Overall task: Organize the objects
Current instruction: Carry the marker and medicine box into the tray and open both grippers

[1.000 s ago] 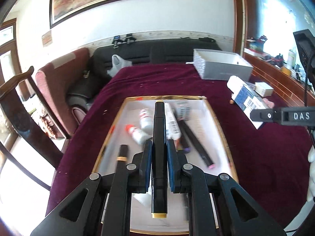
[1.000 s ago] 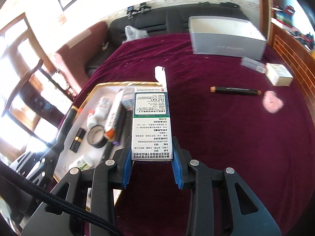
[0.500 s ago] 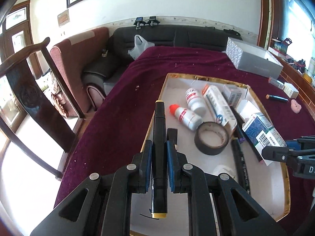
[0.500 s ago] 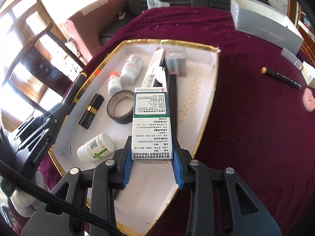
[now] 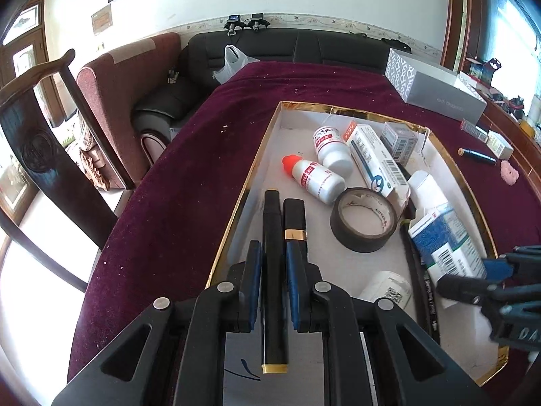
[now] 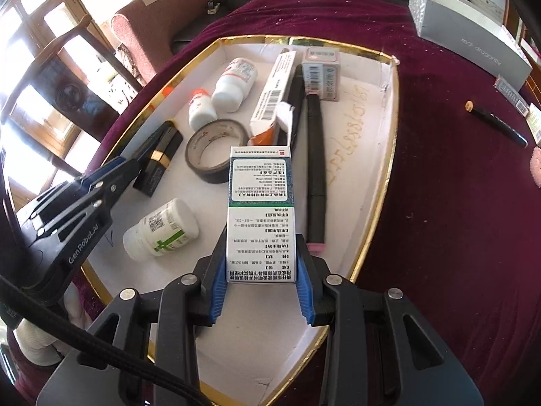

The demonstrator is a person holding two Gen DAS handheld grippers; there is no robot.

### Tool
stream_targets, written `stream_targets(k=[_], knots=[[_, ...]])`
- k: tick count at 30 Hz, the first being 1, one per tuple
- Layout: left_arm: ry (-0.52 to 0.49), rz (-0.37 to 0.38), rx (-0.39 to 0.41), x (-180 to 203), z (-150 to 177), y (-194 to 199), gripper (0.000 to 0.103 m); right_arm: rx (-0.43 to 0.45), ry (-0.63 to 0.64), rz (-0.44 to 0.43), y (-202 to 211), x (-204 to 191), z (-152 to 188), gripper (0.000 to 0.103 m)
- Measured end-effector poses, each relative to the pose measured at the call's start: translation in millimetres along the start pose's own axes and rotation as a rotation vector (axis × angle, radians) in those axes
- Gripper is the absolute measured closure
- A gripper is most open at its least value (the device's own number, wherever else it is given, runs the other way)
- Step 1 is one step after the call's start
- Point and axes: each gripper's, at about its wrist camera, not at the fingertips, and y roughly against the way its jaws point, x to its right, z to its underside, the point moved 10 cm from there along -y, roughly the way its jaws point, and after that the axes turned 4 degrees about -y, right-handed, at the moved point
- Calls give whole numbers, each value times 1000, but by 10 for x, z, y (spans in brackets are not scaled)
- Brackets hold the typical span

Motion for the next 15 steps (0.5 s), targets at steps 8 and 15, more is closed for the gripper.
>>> stream_targets(k=[8, 15], knots=[[-2, -25, 50, 17, -113, 220, 67, -4, 24, -2, -28, -51, 39, 70], [-23, -52, 102, 96, -210, 469, 53, 6, 30, -34, 49, -92, 83, 54]])
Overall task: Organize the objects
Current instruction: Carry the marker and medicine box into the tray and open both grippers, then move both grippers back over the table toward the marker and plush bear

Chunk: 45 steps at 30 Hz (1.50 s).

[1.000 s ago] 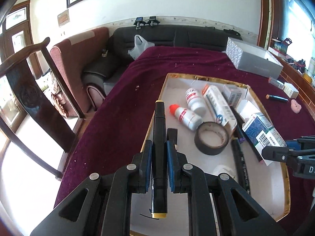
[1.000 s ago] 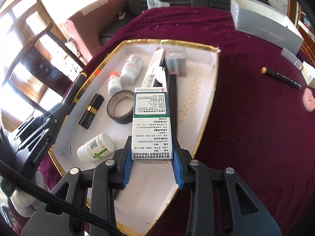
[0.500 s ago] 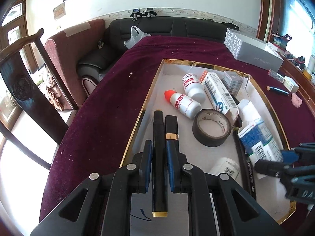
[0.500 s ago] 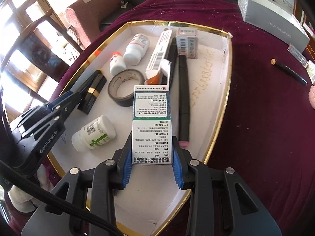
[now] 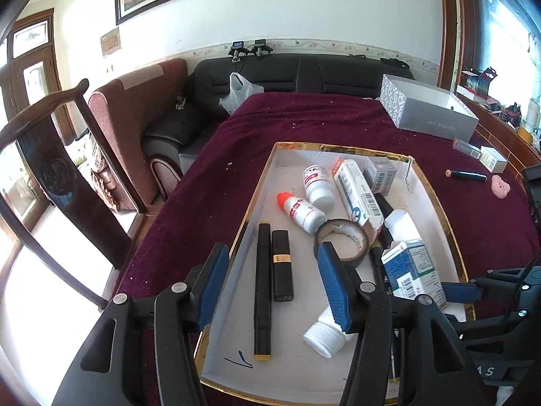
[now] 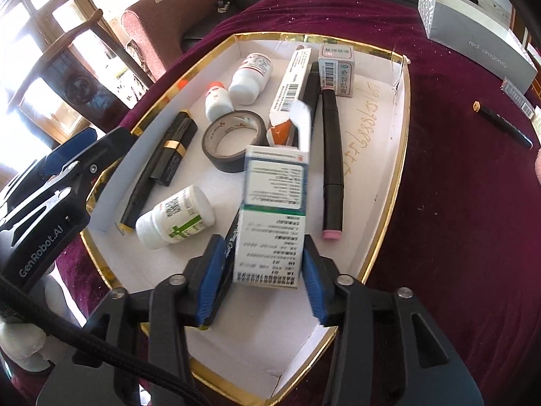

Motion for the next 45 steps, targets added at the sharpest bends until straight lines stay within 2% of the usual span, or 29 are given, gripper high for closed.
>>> stream_targets(k=[9, 14, 16, 21, 24, 31, 35, 38, 40, 45], knots=[[-32, -8, 32, 184, -102, 259, 51, 68, 17, -6, 326, 23, 36, 49], [-59, 8, 61, 415, -223, 452, 51, 126, -16, -7, 608, 215, 22, 46], [-79, 14, 76, 544, -279, 525, 47, 153, -35, 1, 749, 354, -1, 44], [-143, 44, 105, 949, -435, 650, 47, 234, -118, 38, 1153, 872, -75, 36], [-176, 87, 97, 1222, -535, 646, 47, 276, -173, 65, 1379, 1223, -105, 36], [-166, 265, 37, 1815, -983, 579, 47, 361, -339, 165, 1883, 2298, -161, 34], [-208, 339, 24, 2258, -1412, 557, 47, 375, -445, 214, 2040, 2935, -127, 32], [-275, 347, 52, 2583, -1756, 499, 46, 365, -505, 232, 2024, 3300, -88, 31], [-327, 341, 52, 2783, -1885, 393, 41, 358, -540, 225, 1958, 3491, -60, 31], [-401, 357, -12, 3237, -1807, -178, 42, 360, -646, 139, 1603, 3776, -77, 31]])
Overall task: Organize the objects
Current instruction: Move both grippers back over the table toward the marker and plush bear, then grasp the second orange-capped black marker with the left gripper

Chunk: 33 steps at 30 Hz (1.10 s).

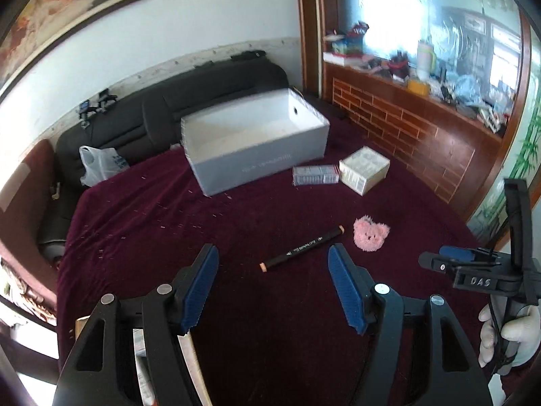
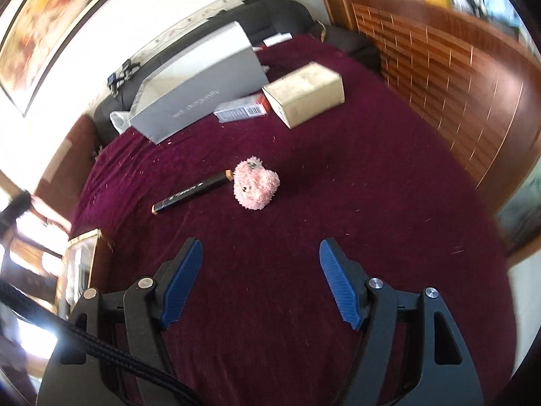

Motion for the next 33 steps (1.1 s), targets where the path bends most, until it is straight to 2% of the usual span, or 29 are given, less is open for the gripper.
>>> stream_targets(k=[8, 13, 16, 20, 21, 23, 25, 26, 29, 33], knots=[[-75, 25, -103, 181, 271, -1003, 42, 64, -126, -93, -370, 81, -285, 32], [-112, 52, -132, 277, 326, -1357, 42, 60, -152, -115, -578, 76, -444, 32], [-155, 42, -131, 337, 318, -1526, 42, 68, -157, -113, -626, 130, -473, 32], [-146, 80, -179, 428, 409, -1739, 42, 67, -175, -120, -657, 218, -474, 32], [-136, 88, -167, 438, 404, -1723, 44, 68, -184, -126, -658, 237, -481, 32], [-121, 145, -202, 504, 453, -1684, 52, 66, -189, -130, -668, 262, -486, 32], [-115, 205, -230, 598, 514, -1617, 86, 61, -196, -132, -696, 283, -480, 32], [-126, 222, -237, 658, 549, -1566, 89, 55, -203, -136, -706, 293, -469, 32], [-182, 178, -225, 764, 626, -1488, 89, 41, -217, -146, -733, 309, -448, 32], [-170, 152, -209, 805, 590, -1514, 89, 49, -216, -142, -735, 315, -456, 32]])
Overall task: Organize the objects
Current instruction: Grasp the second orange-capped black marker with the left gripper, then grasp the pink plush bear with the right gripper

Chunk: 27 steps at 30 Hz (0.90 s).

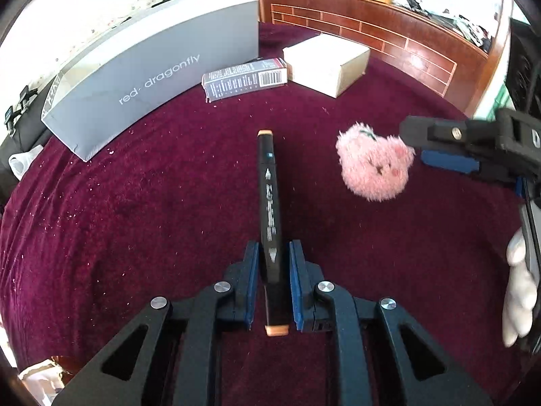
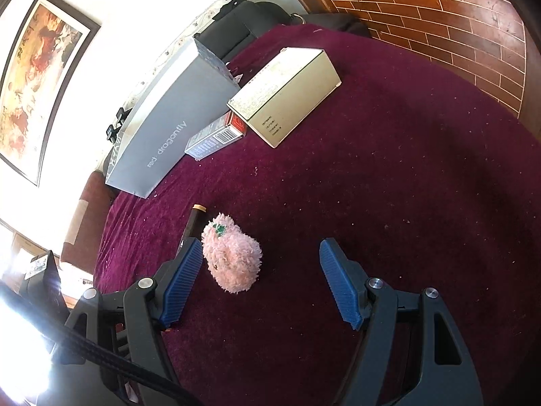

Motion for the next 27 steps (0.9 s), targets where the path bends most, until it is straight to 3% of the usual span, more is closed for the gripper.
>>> stream_targets(k=[8, 19, 27], knots=[[21, -112, 62, 13, -151, -97, 91, 5, 29, -5, -19, -30, 23, 31], [121, -60, 84, 142, 265, 418, 92, 3, 57, 51, -56, -65, 18, 31], [153, -43, 96, 201, 540, 712, 92, -54, 144, 153, -290, -237, 28, 30]])
